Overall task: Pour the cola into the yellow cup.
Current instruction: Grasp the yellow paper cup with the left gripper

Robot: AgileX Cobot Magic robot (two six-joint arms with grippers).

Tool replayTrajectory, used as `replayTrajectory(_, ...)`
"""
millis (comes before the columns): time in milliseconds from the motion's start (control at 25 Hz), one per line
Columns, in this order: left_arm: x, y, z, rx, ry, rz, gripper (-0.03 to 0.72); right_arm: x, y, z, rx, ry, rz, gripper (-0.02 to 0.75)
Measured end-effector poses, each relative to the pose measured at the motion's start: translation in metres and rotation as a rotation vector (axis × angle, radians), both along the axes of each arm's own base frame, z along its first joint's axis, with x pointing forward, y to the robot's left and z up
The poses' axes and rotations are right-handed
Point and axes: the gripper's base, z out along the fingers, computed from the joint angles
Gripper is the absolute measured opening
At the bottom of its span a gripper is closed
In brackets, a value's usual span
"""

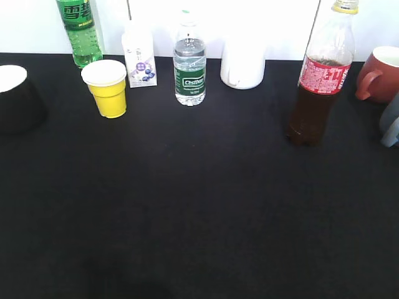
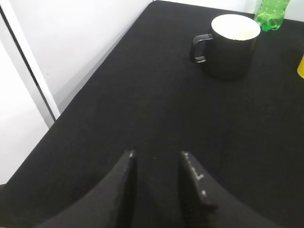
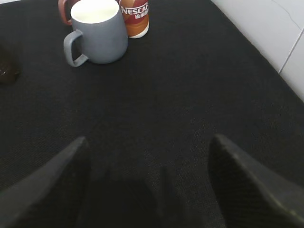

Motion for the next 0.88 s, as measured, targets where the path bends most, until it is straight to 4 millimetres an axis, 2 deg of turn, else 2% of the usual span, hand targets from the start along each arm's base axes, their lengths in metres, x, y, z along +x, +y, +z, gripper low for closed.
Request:
replayTrajectory(360,0.003,0.0,0.0,0.001,0.014,0.0,0.238,0.0,0.0,0.0,0.0,0.0,0.0,0.585)
replayTrajectory(400,0.007,0.0,0.001,0.021,0.041,-0.015,0.268,0.0,0.0,0.0,0.0,0.0,0.0,0.585)
replayTrajectory(440,0.013,-0.001,0.004,0.051,0.059,-0.048,0.34,0.0,0.0,0.0,0.0,0.0,0.0,0.585)
replayTrajectory(520,0.031,-0.005,0.025,0.084,-0.073,-0.113,0.475,0.0,0.0,0.0,0.0,0.0,0.0,0.585)
replayTrajectory(560,0.044,-0.006,0.035,0.087,-0.146,-0.135,0.494,0.0,0.0,0.0,0.0,0.0,0.0,0.585)
replayTrajectory(760,0.122,-0.011,0.069,0.121,-0.458,-0.225,0.503,0.0,0.0,0.0,0.0,0.0,0.0,0.585)
replayTrajectory(880,0.169,-0.032,0.058,0.093,-0.457,-0.378,0.503,0.0,0.0,0.0,0.0,0.0,0.0,0.585)
